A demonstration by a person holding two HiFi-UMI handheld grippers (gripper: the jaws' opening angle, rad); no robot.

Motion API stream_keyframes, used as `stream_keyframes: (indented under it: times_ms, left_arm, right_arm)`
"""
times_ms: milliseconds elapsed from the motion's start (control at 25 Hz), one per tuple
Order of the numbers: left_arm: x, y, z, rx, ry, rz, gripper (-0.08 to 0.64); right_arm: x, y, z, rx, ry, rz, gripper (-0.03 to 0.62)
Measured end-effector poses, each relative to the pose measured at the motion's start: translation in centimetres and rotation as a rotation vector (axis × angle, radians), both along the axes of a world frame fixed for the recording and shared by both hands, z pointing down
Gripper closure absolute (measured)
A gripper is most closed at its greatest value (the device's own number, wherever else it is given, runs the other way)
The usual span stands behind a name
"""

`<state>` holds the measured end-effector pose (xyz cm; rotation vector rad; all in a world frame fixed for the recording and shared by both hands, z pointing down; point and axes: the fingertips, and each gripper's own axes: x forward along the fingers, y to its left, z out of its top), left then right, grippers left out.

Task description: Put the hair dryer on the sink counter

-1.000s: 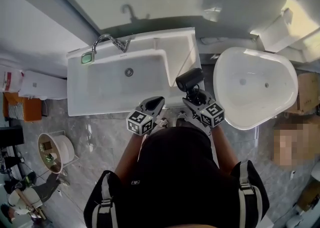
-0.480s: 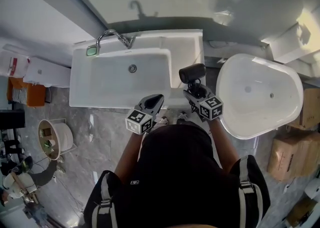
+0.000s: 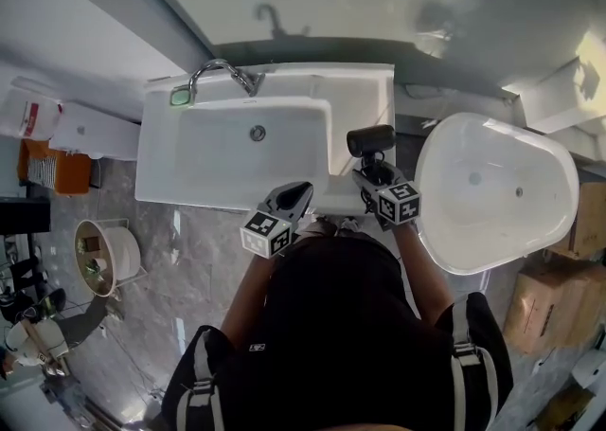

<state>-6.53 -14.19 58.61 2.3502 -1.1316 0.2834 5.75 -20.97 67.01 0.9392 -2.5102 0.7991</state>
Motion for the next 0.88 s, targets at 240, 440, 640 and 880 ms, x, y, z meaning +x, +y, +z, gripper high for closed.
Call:
stream_keyframes:
  times_ms: [240,440,640,880]
  left_arm:
    - [-1.3,-2.1,0.1,-0.005,0.008,0.032,0.537]
    - [-2.2,-3.6,0.1,0.004,0.023,0.072,0.537]
    - [-3.1,-4.1,0.6,-0.004,0.027,0.106,0.537]
    - [-3.9,-4.7,0.9,-0.002,0.033,0.148,0.537]
  right_arm:
    - [-1.1,-0.5,2.9,-0.072,0.045,0.032,0.284]
    - [-1.8,-1.0,5.2,-0.121,0.075,0.075,0.284]
    - [-2.8,-1.6,5.7,-0.121,0.097,0.086,0.284]
    - [-3.0,-2.3,6.9,-0.14,0.119,0.147,0.282]
